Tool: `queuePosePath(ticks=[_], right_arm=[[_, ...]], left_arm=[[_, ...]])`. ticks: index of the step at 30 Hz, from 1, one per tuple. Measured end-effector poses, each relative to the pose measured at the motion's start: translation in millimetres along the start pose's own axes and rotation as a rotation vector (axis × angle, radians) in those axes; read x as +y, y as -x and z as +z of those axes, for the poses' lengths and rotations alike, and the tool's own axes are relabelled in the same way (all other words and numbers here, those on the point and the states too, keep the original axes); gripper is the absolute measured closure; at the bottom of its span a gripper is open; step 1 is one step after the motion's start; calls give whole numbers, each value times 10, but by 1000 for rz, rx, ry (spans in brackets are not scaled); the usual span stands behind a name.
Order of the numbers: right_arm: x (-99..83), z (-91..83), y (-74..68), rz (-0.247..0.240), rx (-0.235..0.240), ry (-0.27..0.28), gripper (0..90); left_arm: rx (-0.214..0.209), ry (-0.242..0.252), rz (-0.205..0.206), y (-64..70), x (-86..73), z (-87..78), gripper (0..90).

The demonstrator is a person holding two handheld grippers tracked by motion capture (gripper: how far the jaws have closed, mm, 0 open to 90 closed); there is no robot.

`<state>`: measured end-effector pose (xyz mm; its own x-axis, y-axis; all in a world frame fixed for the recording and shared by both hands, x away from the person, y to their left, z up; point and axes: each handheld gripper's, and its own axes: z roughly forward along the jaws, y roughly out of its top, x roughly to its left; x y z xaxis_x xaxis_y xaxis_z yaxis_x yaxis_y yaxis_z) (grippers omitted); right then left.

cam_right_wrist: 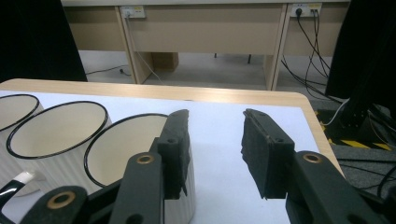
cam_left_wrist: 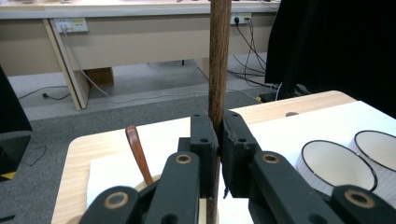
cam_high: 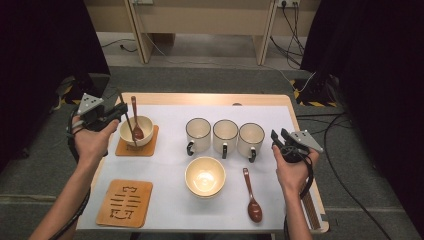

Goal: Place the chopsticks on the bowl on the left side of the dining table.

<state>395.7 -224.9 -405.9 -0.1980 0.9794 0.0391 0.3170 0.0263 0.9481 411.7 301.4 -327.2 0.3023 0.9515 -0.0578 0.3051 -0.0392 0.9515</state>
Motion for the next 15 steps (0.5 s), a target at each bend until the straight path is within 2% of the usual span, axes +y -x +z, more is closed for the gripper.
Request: queuePosePath(ticks=[15], right_arm=[[-16, -34, 18, 9, -4, -2, 612]], left_arm=[[49, -73, -35, -182, -176, 65, 833]])
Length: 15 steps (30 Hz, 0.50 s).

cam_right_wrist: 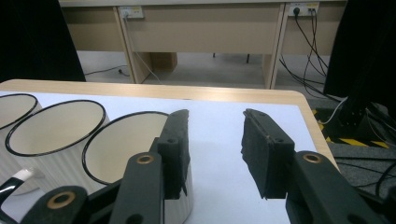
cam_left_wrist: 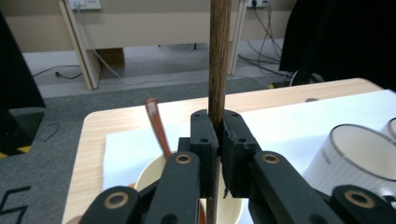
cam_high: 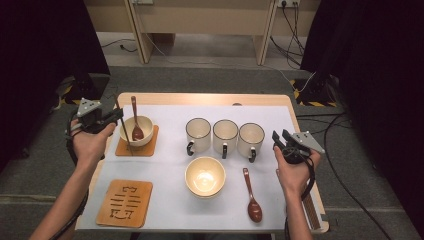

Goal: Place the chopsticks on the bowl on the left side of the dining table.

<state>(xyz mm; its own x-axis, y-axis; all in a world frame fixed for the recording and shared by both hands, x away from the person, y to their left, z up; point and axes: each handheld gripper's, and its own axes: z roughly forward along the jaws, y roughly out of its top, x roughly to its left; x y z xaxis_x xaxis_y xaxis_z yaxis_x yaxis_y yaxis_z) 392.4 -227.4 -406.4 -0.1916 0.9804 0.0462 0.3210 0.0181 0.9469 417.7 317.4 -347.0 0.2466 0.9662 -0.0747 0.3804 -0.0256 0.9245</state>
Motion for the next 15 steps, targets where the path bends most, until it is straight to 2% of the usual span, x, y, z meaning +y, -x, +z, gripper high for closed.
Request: queuePosePath(ticks=[8, 15], right_arm=[[19, -14, 5, 3, -2, 9, 612], [16, -10, -4, 1, -1, 9, 612]], left_arm=[[25, -38, -18, -92, -67, 61, 833], [65, -65, -43, -166, -75, 234, 832]])
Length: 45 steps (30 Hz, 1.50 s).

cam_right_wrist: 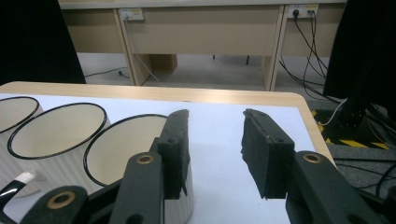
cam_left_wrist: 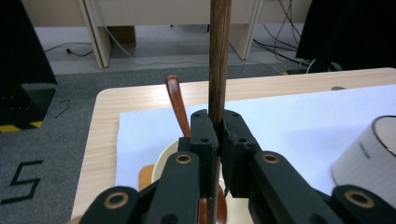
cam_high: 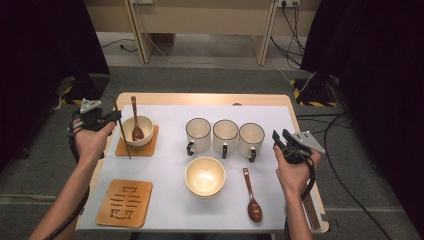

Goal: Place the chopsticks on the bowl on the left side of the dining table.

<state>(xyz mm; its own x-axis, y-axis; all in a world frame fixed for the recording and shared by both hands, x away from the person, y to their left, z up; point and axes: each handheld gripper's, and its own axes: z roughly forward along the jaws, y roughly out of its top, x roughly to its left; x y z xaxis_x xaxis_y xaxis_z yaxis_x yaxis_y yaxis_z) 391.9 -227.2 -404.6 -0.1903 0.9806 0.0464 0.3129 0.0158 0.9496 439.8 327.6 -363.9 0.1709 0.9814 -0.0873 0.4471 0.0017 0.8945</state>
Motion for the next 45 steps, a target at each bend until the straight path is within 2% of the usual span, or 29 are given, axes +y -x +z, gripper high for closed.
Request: queuePosePath(ticks=[2, 5, 14, 19, 21, 26, 32, 45], right_arm=[[0, 2, -1, 0, 1, 3, 611], [2, 3, -6, 1, 3, 2, 611], [-7, 13, -18, -8, 3, 1, 611], [-18, 23, -23, -10, 5, -9, 611], [-22, 32, -27, -11, 8, -5, 610], [-25, 30, -37, -15, 12, -7, 610], [-31, 34, -29, -14, 9, -7, 610], [-34, 34, -27, -17, 6, -16, 610]], left_arm=[[11, -6, -25, -26, 18, 75, 832], [25, -25, -36, -29, 44, 176, 832], [90, -123, -111, -53, 14, 584, 829], [124, -169, -118, -45, -23, 725, 829], [123, -192, -135, -46, -31, 774, 828], [141, -227, -171, -78, -81, 856, 827], [145, -251, -213, -132, -134, 907, 825], [137, -296, -203, -118, -181, 972, 827]])
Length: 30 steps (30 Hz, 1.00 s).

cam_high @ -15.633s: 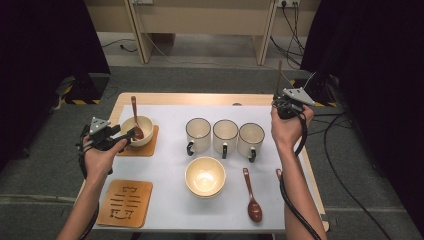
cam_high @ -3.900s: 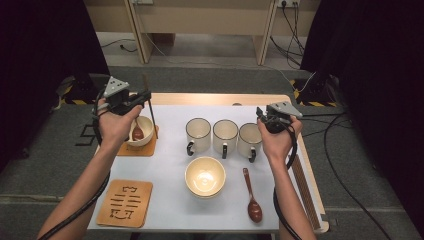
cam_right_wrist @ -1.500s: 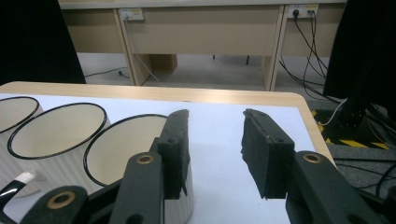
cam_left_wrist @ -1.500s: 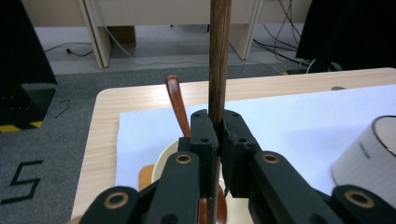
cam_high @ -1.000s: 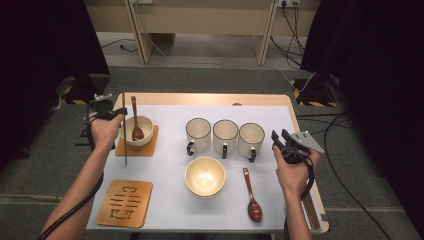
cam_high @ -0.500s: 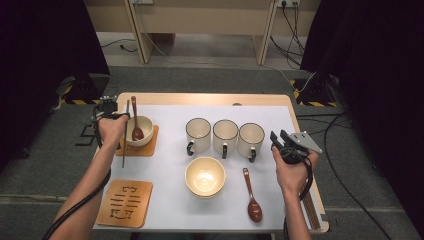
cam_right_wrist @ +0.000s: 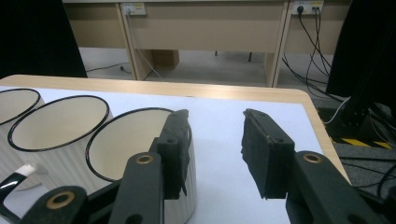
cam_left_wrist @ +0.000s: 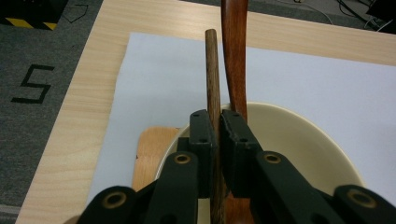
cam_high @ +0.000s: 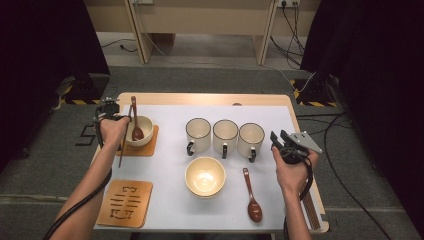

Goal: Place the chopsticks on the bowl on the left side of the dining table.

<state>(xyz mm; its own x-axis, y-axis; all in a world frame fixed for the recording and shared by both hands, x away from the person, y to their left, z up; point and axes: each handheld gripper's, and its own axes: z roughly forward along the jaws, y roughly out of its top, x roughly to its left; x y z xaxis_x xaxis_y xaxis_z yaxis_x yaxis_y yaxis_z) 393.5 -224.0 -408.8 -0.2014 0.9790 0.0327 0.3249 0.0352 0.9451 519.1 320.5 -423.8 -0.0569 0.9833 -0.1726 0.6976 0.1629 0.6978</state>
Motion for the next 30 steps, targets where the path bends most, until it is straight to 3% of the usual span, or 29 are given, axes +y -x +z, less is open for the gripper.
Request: queuePosePath(ticks=[7, 14, 24, 30], right_arm=[[-12, 15, 1, 4, 2, 0, 609], [-17, 24, -1, 2, 1, -12, 606], [-33, 38, 24, 8, -5, -31, 604], [-39, 55, 31, 6, -5, -53, 604]], left_arm=[[-12, -6, 7, 4, -8, 16, 816], [-24, 15, 34, 26, 15, -66, 740], [-15, 84, 82, 42, -3, -273, 552], [-38, 113, 114, 64, -60, -398, 430]])
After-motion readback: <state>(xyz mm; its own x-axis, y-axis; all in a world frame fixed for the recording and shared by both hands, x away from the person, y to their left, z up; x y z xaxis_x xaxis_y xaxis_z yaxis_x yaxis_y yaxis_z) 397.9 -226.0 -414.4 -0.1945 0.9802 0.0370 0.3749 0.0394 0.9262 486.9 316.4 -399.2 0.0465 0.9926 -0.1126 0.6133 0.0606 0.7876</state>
